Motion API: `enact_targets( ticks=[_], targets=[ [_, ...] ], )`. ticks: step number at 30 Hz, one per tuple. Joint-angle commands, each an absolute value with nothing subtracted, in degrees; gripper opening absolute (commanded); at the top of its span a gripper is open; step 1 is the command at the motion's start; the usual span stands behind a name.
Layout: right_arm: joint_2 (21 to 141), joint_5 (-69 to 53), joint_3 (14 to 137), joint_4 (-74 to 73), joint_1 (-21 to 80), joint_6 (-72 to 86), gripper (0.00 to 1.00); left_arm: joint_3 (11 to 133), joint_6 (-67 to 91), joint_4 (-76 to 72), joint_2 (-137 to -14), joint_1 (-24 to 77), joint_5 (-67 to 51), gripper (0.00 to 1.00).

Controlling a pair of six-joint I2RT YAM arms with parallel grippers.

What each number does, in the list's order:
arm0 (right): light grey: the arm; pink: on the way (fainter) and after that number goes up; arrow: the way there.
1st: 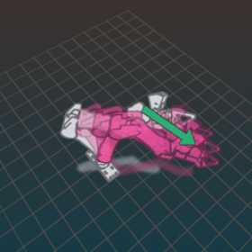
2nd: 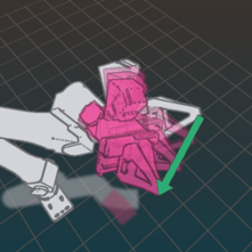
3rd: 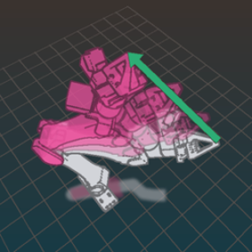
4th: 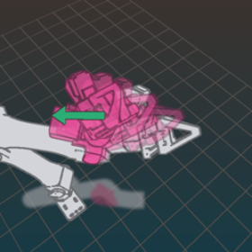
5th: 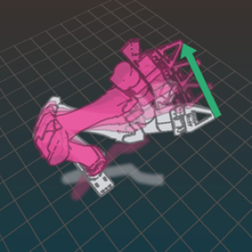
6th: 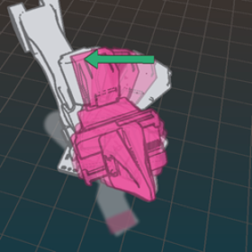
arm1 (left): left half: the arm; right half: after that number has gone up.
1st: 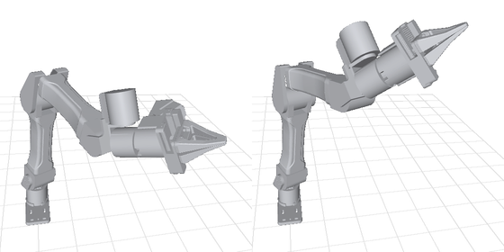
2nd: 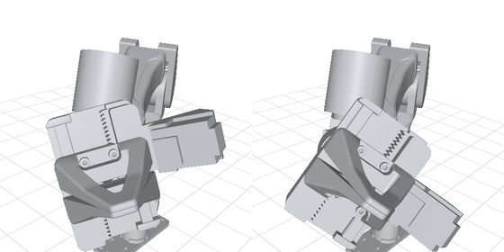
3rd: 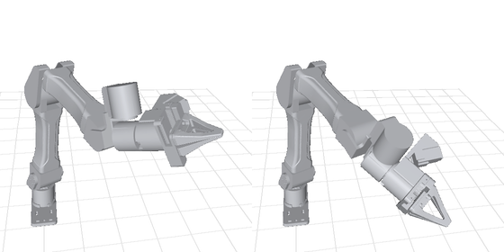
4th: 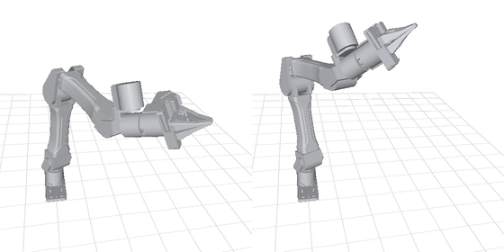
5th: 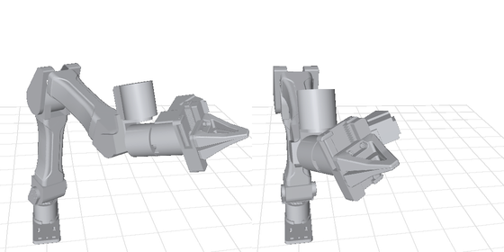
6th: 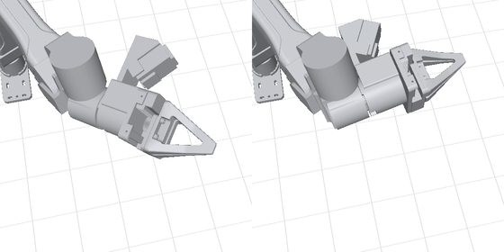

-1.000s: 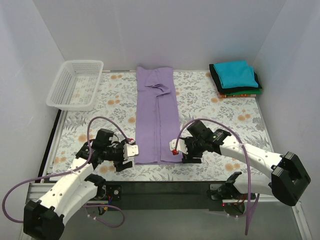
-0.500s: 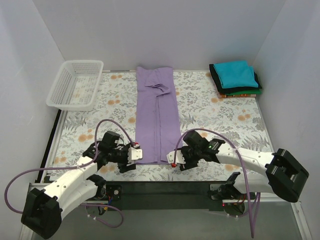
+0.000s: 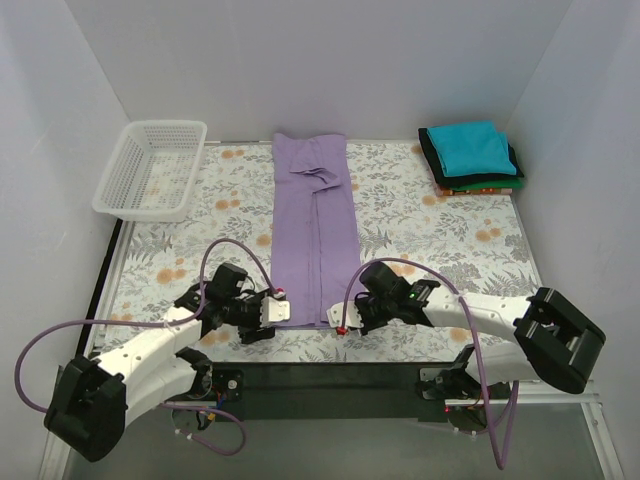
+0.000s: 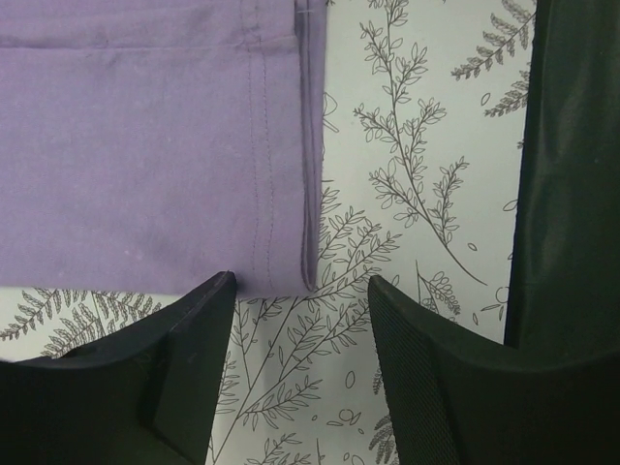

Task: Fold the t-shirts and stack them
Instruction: Fold the tshirt

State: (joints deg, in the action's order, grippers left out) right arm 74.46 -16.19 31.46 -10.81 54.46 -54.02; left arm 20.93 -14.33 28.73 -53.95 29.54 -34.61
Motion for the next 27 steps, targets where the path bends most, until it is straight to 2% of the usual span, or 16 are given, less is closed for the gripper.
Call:
enact_targets(
  ticks=[1, 3, 8, 10, 11, 16, 21, 27],
  targets=[
    [76.73, -14.85, 30.15, -13.01, 54.75, -53.18, 0.01, 20.04, -16.87, 26.19, -55.54, 30.06, -33.22, 0.55],
    [76.82, -14.68, 30.23, -13.01, 54.67, -52.83, 0.01, 19.78, -17.93, 25.41, -56.51, 30.41, -32.26, 0.5],
    [76.64, -14.94, 31.72, -14.23, 54.67, -51.59, 0.01, 19.6, -18.81, 24.43, -59.15, 31.81, -29.89, 0.24],
    [76.29, -15.47, 32.6, -15.81, 54.58, -51.33, 0.01, 20.82, -16.27, 24.17, -59.41, 32.08, -29.36, 0.04],
    [75.59, -15.82, 33.74, -16.52, 54.49, -51.24, 0.01, 21.35, -15.04, 24.26, -59.24, 32.08, -29.53, 0.0],
    [72.52, -19.77, 37.96, -23.98, 54.49, -49.31, 0.01, 26.09, -14.49, 32.94, -53.98, 32.17, -34.79, 0.0],
    [63.11, -21.62, 38.49, -27.24, 54.49, -49.13, 0.01, 29.09, -15.74, 44.45, -47.21, 32.08, -37.35, 0.0],
    [65.21, -19.86, 43.15, -27.69, 51.43, -52.19, 0.01, 34.01, -5.02, 38.08, -49.38, 31.82, -33.14, 0.0]
  ],
)
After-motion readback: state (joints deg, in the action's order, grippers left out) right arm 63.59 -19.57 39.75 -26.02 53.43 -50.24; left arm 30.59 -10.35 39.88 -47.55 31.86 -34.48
